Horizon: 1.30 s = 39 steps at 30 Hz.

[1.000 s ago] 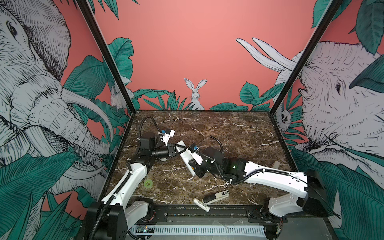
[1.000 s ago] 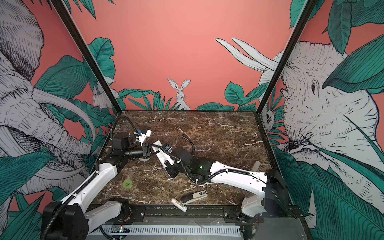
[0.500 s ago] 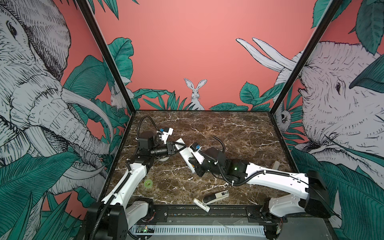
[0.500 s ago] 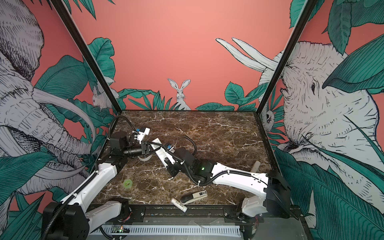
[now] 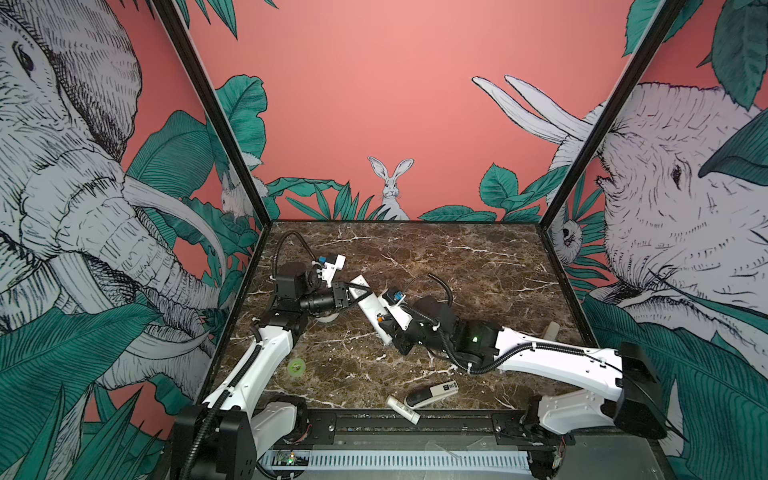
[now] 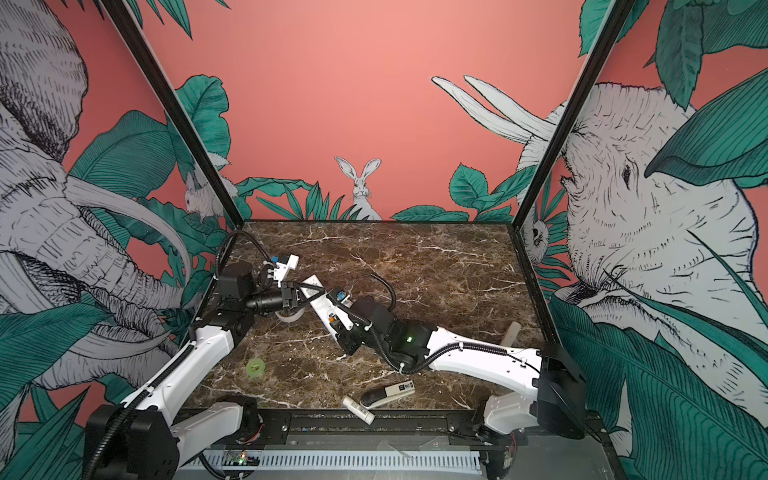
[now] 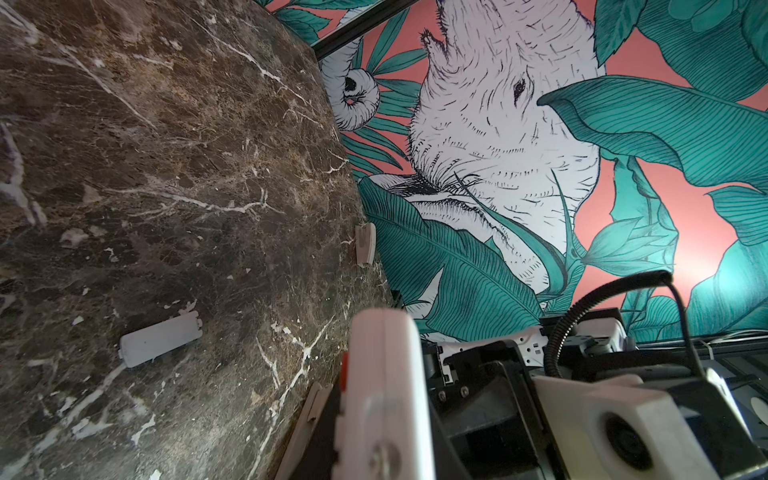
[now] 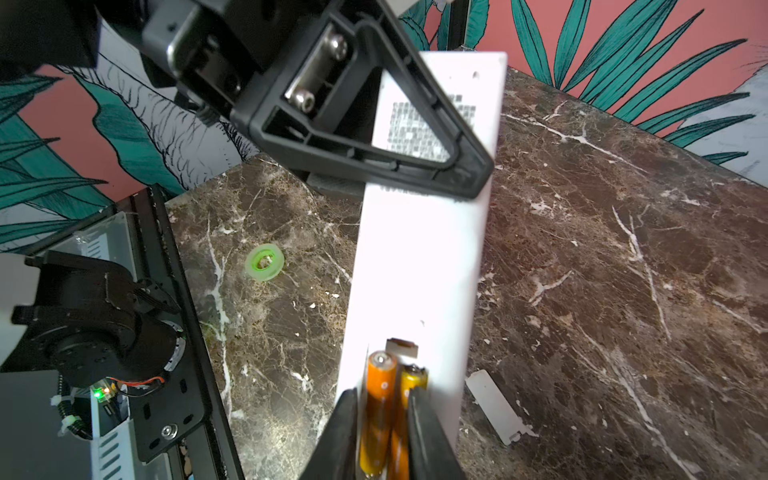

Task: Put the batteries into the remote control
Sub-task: 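Open the right gripper and press the second battery into place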

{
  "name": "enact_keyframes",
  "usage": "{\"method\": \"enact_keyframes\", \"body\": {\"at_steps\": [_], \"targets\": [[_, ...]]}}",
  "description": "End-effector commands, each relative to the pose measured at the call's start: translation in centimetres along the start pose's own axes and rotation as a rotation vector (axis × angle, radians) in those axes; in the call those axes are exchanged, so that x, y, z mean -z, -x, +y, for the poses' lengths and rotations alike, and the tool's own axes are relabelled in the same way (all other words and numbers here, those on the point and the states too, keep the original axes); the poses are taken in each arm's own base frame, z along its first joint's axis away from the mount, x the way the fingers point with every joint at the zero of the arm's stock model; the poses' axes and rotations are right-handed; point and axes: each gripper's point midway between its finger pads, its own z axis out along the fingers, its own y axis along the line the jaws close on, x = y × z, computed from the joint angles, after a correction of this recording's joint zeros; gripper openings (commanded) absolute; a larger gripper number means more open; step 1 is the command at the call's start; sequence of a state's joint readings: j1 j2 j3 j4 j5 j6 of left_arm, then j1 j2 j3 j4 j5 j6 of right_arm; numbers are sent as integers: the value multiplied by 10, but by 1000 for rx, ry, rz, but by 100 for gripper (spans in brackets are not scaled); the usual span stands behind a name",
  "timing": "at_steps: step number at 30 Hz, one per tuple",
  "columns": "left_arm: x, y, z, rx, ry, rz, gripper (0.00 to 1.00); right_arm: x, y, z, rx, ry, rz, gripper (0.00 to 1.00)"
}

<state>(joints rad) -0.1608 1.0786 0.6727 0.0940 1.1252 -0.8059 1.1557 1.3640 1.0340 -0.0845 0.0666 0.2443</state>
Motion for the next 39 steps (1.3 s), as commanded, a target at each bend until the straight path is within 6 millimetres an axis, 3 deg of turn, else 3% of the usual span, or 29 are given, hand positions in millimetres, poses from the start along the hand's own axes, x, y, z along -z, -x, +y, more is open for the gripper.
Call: {"method": "enact_keyframes", "body": {"at_steps": [1,14,26,39], "targets": [[3,5,-19,-66,-32,2,0,11,14,-3,3,-2,-42,27],[3,5,-12,-94,-10,-5,0,31,25,-23,-261,85,-93,74],[5,7,-29,-135,-66,-13,0,1,18,-20,-529,355,-73,80],[6,5,-30,-138,-64,-13,0,-7,16,-22,-586,386,-93,82]]}}
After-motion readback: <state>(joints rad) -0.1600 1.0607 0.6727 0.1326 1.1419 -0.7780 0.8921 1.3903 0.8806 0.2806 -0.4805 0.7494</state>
